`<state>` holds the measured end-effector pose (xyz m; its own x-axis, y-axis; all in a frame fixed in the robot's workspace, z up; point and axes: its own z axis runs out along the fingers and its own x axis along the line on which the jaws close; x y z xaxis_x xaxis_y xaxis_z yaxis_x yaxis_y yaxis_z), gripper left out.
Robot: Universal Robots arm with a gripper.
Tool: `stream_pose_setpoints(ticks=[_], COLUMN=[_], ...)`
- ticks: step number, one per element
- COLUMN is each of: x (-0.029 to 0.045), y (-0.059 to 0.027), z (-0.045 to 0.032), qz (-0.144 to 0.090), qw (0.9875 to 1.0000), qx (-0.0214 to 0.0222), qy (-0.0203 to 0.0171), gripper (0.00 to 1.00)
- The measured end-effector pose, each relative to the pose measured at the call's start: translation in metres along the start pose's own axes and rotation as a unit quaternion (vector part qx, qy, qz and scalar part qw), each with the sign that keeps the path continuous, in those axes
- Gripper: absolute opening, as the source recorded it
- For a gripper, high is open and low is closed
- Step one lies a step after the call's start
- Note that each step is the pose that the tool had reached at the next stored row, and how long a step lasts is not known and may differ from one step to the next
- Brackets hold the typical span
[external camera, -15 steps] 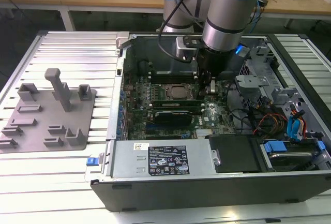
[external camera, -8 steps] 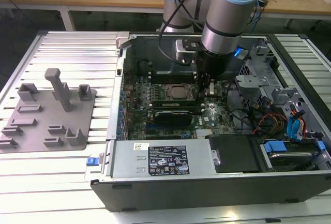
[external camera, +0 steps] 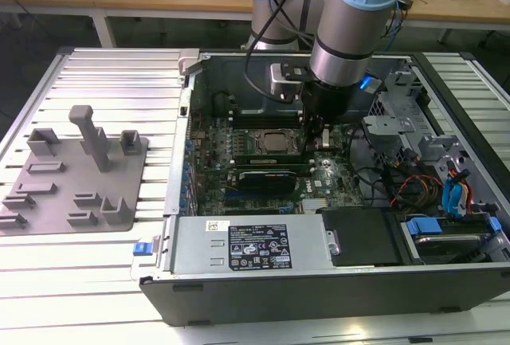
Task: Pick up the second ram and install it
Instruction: 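Press down the second ram until it locks into place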
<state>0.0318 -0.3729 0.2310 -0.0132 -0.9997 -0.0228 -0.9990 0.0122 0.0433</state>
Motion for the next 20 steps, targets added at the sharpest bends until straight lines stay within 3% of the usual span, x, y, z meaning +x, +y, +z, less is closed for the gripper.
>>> stream_pose_setpoints(ticks=[9, 15, 20], x=[-0.0001, -0.0005, -0.0005], y=[-0.0001, 0.0009, 0.0035], z=[0.0020, -0.0203, -0.0209], qz=[0.000, 0.000, 0.000], qw=[1.0000, 1.0000, 1.0000], qx=[0.0000, 0.0001, 0.0000], qy=[-0.0006, -0.0005, -0.0004], gripper=[0.08, 0.08, 0.08])
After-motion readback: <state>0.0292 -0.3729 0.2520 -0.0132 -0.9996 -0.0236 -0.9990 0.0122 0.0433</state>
